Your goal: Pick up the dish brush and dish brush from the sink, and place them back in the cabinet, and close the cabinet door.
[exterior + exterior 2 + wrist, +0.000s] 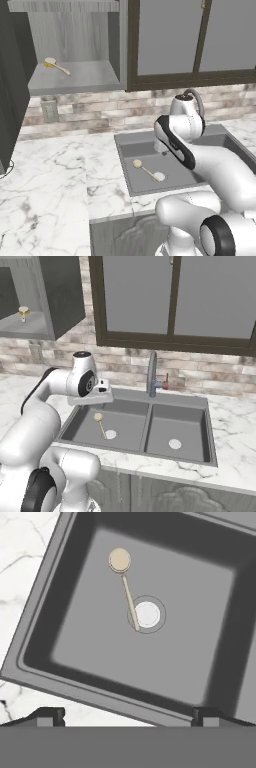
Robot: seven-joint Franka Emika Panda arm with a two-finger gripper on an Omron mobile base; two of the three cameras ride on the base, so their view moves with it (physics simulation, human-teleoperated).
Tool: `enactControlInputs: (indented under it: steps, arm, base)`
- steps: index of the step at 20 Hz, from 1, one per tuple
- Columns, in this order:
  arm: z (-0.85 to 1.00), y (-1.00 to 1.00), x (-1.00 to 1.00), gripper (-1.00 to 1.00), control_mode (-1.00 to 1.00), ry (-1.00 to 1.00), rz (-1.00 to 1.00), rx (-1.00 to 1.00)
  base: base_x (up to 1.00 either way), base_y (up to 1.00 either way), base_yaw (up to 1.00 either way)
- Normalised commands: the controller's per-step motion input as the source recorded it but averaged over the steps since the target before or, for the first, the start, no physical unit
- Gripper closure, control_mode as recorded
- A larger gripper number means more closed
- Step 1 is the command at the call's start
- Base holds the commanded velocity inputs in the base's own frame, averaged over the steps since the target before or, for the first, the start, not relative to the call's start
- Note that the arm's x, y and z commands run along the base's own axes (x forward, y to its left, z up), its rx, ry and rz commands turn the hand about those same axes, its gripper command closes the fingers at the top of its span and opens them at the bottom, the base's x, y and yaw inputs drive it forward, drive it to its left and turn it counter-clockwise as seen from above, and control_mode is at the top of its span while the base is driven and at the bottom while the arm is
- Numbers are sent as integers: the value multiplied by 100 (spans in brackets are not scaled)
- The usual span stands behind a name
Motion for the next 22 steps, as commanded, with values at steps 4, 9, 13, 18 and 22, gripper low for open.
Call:
enactControlInputs:
  steps: [4,9,13,18,22]
  arm:
    - [-37,6,17,-100,-100,-4,0,-2]
    - [-24,0,17,-100,-100,-6,0,0]
    - [-23,0,26,-100,-100,-3,0,0]
    - [-29,1,30,-100,-100,0,0,0]
    - [-32,1,41,-100,-100,0,0,0]
  base:
    - [0,0,0]
    - [0,0,0]
    - [0,0,0]
    - [0,0,0]
    - [0,0,0]
